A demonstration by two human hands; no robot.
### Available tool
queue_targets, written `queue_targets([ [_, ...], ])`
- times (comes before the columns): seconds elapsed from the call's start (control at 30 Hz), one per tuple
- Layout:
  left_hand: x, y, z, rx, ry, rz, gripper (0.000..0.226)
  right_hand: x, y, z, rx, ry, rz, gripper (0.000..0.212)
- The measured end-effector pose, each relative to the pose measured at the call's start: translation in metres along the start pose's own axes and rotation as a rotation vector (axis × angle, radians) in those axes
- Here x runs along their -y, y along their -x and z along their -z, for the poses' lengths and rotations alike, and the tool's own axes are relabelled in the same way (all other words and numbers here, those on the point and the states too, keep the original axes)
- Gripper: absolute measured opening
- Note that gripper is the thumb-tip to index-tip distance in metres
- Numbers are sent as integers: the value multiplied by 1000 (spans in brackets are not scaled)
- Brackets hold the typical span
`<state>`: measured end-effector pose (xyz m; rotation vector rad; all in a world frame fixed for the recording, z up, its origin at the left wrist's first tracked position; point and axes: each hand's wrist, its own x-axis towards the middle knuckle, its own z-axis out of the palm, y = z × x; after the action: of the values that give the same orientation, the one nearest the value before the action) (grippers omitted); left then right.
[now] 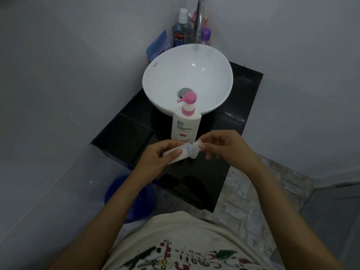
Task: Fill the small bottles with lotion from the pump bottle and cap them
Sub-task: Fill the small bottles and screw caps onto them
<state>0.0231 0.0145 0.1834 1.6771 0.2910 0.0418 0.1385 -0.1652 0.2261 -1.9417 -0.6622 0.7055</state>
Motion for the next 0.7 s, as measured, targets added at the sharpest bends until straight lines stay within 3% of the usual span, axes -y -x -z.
queue_targets([
  [0.07, -2, -1, 0, 0, 2, 0, 23, 0, -2, -3, -41, 33, -65, 15],
  [0.17, -3, -2, -1, -6, 7, 0, 23, -2, -4, -10, -135, 73, -128, 43],
  [0.23, -4, -3, -2, -8, 9, -3, 23, -2, -4, -12, -154, 83, -134, 47],
  [0.43, -6, -6, 1, -32, 46, 4, 22, 4, -2, -5, -67, -44, -61, 16],
  [0.6, -8, -6, 2, -28, 75, 6, 23, 5, 0, 4, -9, -88, 59, 26],
  [0.7, -9, -6, 2, -21, 73, 3, 24, 7, -1, 5, 0, -36, 32, 17],
])
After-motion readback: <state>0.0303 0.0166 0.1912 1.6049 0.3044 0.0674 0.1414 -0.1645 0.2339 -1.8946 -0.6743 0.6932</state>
